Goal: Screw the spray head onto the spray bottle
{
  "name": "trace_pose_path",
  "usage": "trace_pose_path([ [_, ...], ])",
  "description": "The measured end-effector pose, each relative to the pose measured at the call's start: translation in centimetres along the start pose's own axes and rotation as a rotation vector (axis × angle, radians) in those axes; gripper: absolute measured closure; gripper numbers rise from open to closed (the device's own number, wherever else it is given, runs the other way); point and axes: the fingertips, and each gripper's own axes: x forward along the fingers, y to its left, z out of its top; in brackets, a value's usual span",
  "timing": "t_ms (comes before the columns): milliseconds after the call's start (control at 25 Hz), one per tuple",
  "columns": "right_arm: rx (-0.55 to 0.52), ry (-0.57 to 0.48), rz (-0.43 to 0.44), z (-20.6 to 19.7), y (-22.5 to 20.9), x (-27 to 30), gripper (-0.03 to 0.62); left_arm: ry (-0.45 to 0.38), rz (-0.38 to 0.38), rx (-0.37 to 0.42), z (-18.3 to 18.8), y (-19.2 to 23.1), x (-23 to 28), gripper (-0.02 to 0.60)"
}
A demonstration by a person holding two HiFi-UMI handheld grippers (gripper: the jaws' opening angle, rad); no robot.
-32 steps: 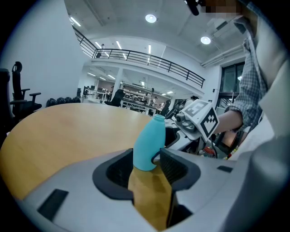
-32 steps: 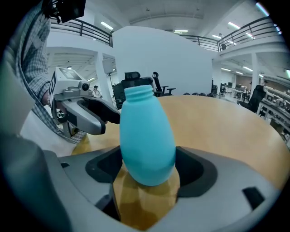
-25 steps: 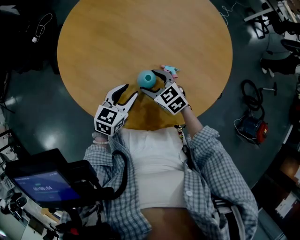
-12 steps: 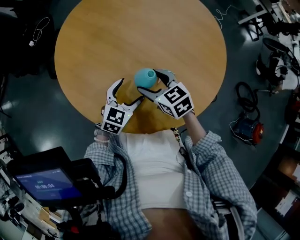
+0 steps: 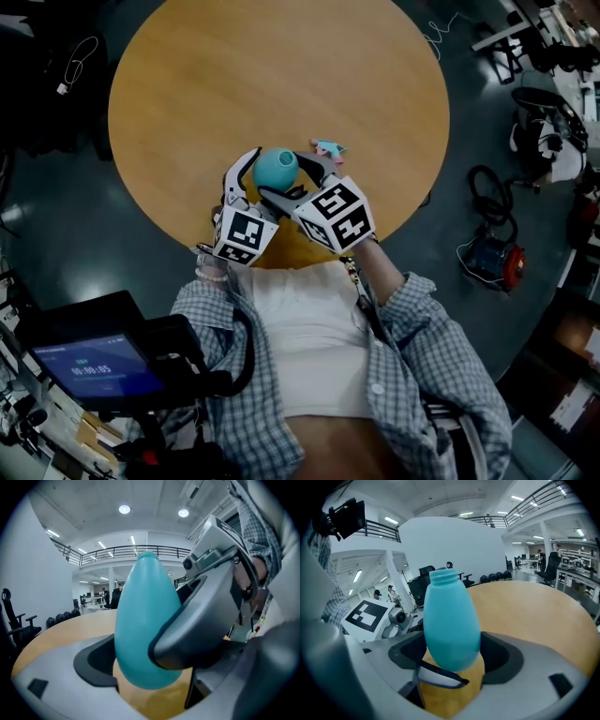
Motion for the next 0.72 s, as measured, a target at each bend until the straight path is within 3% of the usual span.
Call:
trace_pose_path([
  [280, -0.006, -0.037, 0.018, 0.5, 0.3, -0.5, 0.253, -0.015, 0.009, 0.098, 0.9, 0.2, -0.3, 0.146],
  [520, -0.032, -0.101, 0.017, 1.5, 0.2, -1.1, 0.253, -0.074, 0.016, 0.060, 1.9, 0.3, -0.3, 0.146],
  [720, -0.009, -0.137, 0.045, 1.5, 0.2, -1.8, 0.253, -0.082, 0.029, 0.073, 2.0, 0.6, -0.5, 0.146],
])
